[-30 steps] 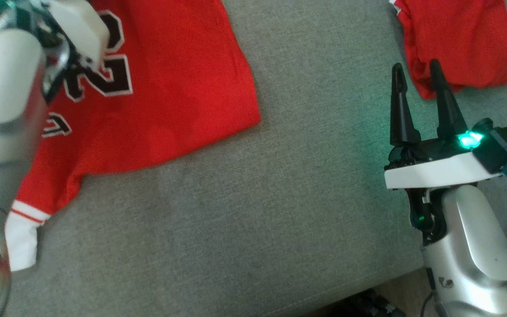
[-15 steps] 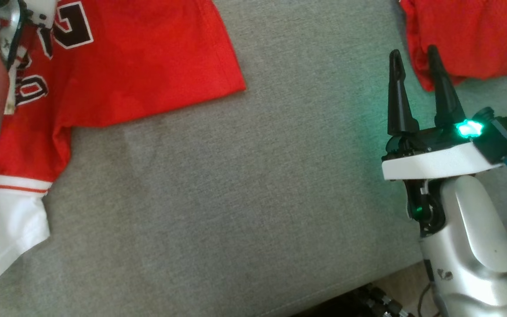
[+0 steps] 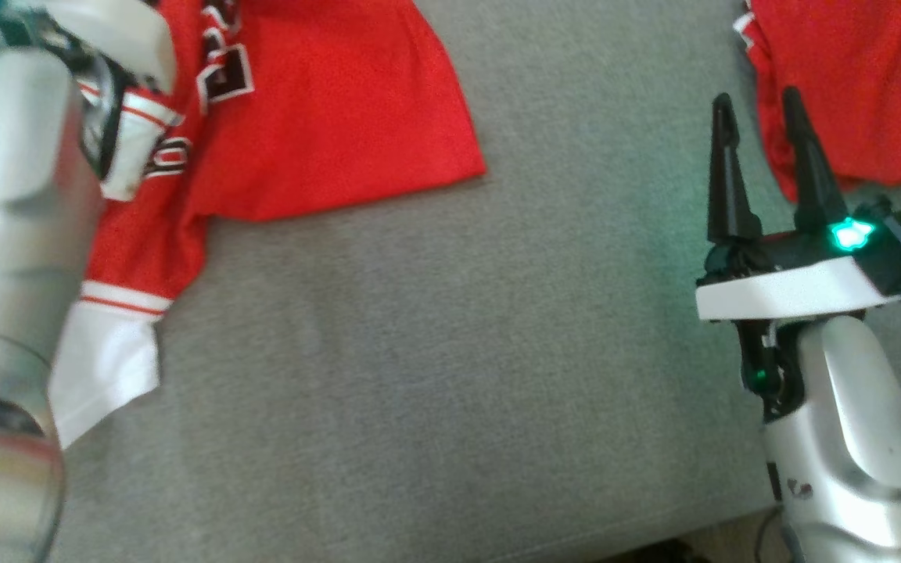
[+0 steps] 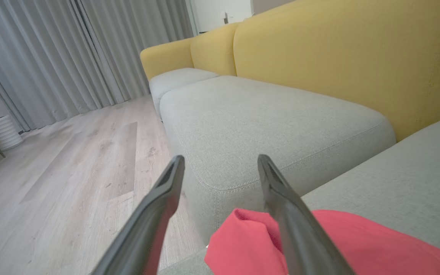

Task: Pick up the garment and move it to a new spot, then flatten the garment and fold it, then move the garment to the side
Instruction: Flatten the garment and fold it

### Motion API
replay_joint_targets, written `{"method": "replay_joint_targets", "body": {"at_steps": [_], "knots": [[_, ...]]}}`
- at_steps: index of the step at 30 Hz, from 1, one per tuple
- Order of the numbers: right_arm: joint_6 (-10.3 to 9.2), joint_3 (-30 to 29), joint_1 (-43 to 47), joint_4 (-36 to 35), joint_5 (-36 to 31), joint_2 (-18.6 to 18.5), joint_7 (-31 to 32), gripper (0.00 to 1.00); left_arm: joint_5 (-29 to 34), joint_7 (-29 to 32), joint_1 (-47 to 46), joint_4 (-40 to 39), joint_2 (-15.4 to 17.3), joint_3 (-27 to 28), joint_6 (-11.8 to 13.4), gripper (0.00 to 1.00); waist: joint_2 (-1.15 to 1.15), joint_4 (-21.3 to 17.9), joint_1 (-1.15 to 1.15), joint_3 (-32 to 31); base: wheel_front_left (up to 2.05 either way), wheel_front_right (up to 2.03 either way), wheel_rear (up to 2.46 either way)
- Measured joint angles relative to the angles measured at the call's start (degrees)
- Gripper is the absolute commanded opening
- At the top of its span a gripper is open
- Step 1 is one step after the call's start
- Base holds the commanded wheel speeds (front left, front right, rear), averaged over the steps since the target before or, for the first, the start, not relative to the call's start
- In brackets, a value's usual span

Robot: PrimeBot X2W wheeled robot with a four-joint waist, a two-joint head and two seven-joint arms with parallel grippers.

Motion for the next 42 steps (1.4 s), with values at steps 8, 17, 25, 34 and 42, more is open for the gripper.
{"method": "replay_joint_targets", "body": {"at_steps": [8,17,25,34,42], "knots": [[0.0,-2.8,5.4,1.4,-3.5,0.0,0.0,1.0,-2.1,-0.7,15.1,-15.5,-1.2,5.8,2.2,1.0,0.0,5.1,-0.01,-6.3,0.0,0.0,0.0],[0.0,-4.0,9.2,2.2,-5.2,0.0,0.0,1.0,-2.5,-0.9,38.1,-33.1,-2.5,12.4,4.5,1.0,0.0,11.2,-0.01,-13.2,0.0,0.0,0.0],[0.0,-3.7,12.4,3.0,-5.2,0.0,0.0,1.0,-1.5,-0.9,53.8,-40.5,-6.6,18.7,5.1,1.0,0.0,14.4,0.0,-18.0,0.0,0.0,0.0],[0.0,-2.8,13.8,3.3,-5.0,0.0,0.0,1.0,3.0,-0.9,62.3,-44.0,-11.4,26.9,3.4,1.0,0.0,15.0,0.01,-19.9,0.0,0.0,0.0],[0.0,-2.4,13.8,3.1,-5.0,0.0,0.0,1.0,6.1,-0.9,62.2,-35.9,-11.8,29.3,2.7,1.0,0.0,14.4,0.01,-18.7,0.0,0.0,0.0]]}}
